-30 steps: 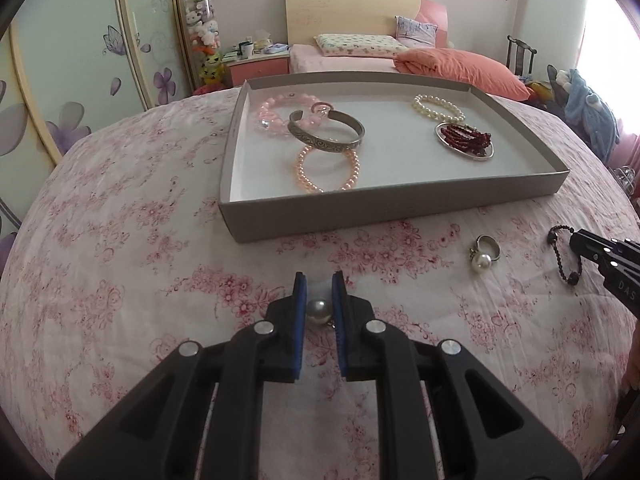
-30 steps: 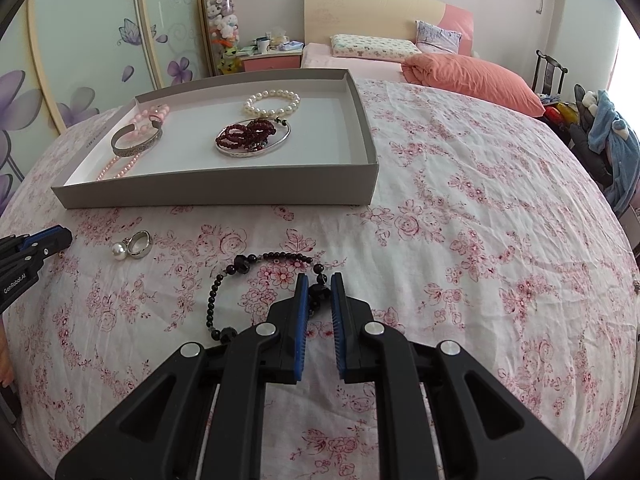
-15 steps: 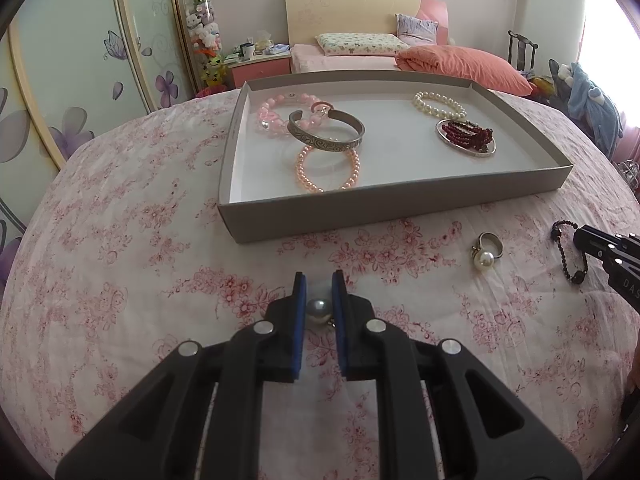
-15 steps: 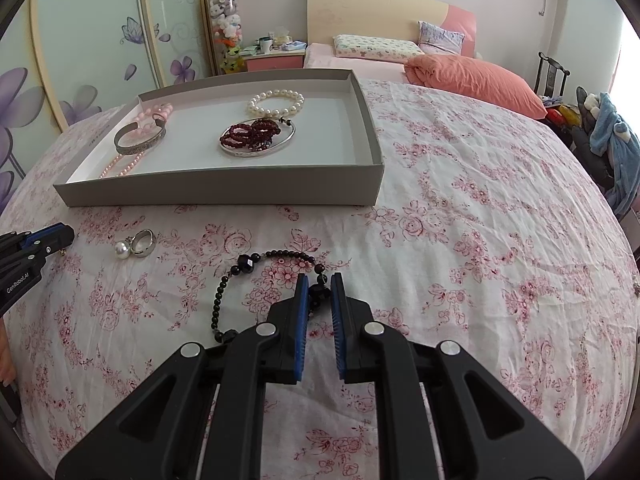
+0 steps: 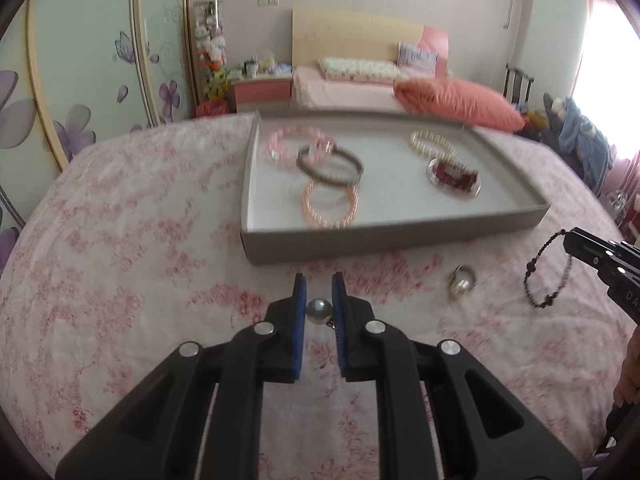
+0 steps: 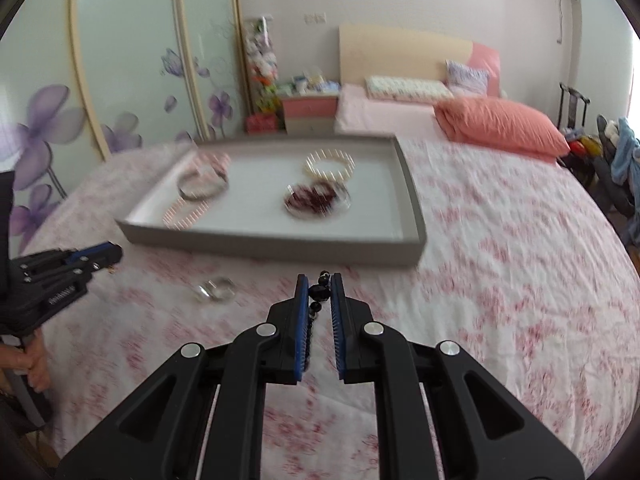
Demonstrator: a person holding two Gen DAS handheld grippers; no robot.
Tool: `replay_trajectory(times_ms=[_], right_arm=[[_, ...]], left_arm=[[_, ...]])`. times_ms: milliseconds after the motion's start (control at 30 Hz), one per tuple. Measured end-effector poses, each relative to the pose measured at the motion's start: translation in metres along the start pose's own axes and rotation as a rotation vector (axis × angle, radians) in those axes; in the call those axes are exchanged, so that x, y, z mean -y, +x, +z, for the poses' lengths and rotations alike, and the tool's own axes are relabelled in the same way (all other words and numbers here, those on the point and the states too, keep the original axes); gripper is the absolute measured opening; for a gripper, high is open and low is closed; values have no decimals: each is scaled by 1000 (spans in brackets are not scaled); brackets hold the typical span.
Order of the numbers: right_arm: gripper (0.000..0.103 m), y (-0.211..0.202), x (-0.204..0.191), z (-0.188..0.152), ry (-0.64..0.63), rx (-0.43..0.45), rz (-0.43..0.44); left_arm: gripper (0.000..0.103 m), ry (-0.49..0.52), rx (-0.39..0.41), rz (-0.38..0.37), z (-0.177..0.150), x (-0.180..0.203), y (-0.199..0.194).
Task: Organize jewelry
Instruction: 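Carry the black bracelet with the right tool while the left tool carries the earring over the tray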
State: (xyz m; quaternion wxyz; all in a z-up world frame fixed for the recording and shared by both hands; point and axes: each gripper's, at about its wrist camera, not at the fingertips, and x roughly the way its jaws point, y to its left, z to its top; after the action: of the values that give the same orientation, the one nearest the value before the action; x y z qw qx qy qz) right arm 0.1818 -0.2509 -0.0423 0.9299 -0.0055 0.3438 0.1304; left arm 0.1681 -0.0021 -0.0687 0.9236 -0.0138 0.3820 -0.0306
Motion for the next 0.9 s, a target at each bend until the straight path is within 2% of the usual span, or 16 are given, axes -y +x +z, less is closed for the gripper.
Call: replay_trajectory(times_ms=[500, 733, 900], right_arm=[[12, -53, -31, 42, -53, 245, 80], [12, -60, -36, 57, -56, 315, 82], [12, -56, -32, 69, -35, 333, 84]], left_arm=[[14, -6, 264, 23, 30, 12, -63], [14, 6, 307, 33, 47, 17, -70], [14, 9, 306, 29, 52, 20, -66]])
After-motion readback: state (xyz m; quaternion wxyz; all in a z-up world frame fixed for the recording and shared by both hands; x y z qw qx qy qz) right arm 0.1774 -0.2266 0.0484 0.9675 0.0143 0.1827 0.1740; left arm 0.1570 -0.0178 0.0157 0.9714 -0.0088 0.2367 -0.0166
